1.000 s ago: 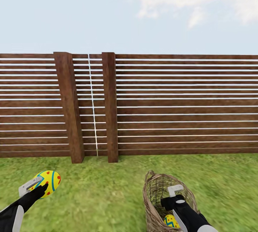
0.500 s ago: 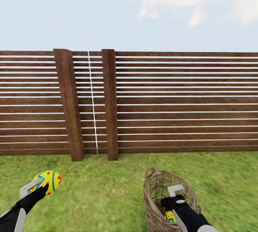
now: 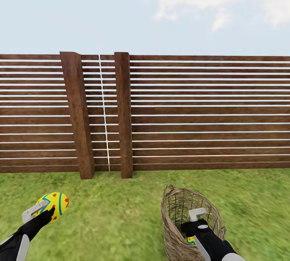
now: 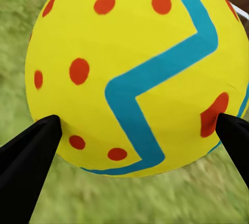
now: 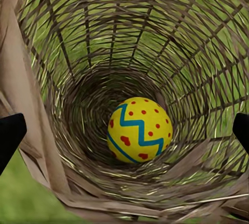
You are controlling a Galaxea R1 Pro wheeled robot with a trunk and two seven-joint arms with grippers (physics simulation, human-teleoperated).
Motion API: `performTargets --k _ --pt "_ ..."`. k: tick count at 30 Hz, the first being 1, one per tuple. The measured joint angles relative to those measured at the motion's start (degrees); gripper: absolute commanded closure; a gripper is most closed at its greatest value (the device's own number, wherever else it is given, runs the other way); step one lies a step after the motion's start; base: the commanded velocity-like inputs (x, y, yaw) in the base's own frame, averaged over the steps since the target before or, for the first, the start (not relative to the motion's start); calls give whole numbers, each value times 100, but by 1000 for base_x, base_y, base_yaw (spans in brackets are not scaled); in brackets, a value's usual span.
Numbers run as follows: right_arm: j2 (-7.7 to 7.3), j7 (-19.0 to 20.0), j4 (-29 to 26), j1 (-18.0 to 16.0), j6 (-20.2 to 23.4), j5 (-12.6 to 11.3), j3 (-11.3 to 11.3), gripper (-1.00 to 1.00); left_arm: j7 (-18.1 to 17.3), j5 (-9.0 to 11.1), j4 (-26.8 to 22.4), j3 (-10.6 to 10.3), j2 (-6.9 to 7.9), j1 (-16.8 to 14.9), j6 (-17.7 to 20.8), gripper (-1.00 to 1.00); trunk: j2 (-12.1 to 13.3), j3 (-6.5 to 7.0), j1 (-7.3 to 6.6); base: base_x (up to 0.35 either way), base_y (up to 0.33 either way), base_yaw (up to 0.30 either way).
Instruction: Take the three Easter eggs out of the wicker basket on the lawn in the garden, then place them on the lawn next to a single tree (choose any tree) so that all three eggs are next to the same tree and none are left in the basket.
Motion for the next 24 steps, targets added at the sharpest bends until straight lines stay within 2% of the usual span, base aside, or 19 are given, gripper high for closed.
performTargets --k 8,16,20,24 --pt "-77 -2 -51 0 2 -36 -29 -100 0 0 0 0 0 0 -47 100 0 0 0 14 0 0" --pt "-79 -3 -53 0 2 -34 -15 -100 0 0 58 -9 -63 1 -40 100 0 0 -3 292 -42 0" --pt "-79 -3 -53 0 2 -31 -7 -100 0 0 62 -9 -78 0 -59 100 0 0 0 57 -3 0" --pt "-79 -3 -52 0 2 -31 -3 -100 0 -1 69 -9 -79 0 -50 100 -159 -71 87 2 0 0"
